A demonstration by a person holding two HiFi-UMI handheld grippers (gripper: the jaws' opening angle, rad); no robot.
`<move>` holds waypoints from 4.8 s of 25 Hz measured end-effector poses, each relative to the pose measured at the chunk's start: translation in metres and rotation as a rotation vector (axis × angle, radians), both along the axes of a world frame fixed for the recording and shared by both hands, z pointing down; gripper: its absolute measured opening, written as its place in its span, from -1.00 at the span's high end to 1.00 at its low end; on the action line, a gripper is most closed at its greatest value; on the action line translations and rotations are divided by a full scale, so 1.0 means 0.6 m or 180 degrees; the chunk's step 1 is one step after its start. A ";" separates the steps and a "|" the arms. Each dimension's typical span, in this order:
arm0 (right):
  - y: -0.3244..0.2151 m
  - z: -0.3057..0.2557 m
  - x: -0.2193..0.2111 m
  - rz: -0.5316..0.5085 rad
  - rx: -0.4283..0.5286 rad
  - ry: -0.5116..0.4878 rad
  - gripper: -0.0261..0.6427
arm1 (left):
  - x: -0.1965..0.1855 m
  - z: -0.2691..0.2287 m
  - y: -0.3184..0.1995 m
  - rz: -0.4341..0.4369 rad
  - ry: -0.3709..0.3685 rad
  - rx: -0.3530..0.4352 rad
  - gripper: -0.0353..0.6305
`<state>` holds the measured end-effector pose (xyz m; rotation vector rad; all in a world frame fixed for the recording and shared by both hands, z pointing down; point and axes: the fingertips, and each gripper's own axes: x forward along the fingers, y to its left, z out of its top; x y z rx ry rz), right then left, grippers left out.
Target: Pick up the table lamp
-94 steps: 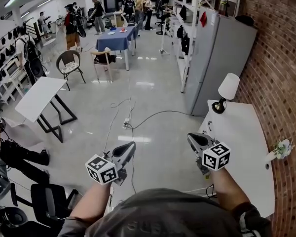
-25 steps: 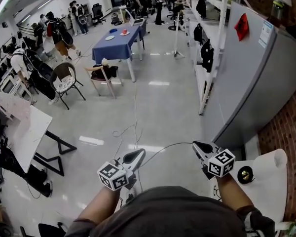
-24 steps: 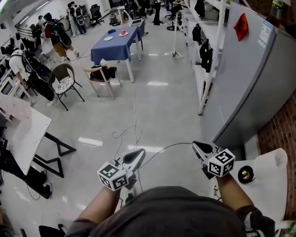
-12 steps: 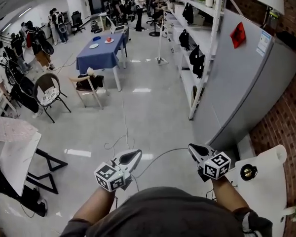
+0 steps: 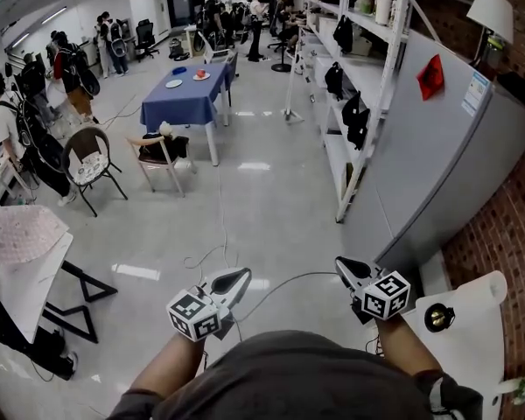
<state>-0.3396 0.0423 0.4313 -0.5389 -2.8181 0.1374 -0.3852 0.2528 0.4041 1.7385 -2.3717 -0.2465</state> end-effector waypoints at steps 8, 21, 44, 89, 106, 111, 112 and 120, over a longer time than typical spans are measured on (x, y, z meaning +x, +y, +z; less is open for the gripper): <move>-0.035 0.000 0.009 0.0144 -0.0111 -0.0099 0.94 | 0.005 0.019 -0.047 0.0314 -0.0022 -0.0160 0.27; -0.262 0.047 0.237 0.1487 -0.0214 -0.0208 0.94 | 0.100 0.061 -0.365 0.1720 -0.0321 -0.0327 0.27; -0.533 0.198 0.875 0.3887 -0.0151 -0.0138 0.94 | 0.630 0.373 -0.985 0.3698 -0.0623 -0.0418 0.24; -0.568 0.266 0.990 0.4241 -0.0342 -0.0014 0.94 | 0.794 0.411 -1.111 0.4291 -0.1380 -0.0289 0.67; -0.592 0.157 0.763 0.3393 -0.0119 -0.0113 0.94 | 0.525 0.246 -1.022 0.3467 -0.1423 -0.0464 0.67; -0.583 0.125 0.652 0.3030 -0.0062 -0.0125 0.94 | 0.417 0.199 -0.966 0.3133 -0.1389 -0.0520 0.67; -0.579 0.120 0.628 0.2953 -0.0064 -0.0125 0.94 | 0.394 0.190 -0.953 0.3058 -0.1395 -0.0536 0.67; -0.537 0.077 0.426 0.2267 -0.0068 -0.0167 0.94 | 0.195 0.128 -0.827 0.2385 -0.1408 -0.0712 0.67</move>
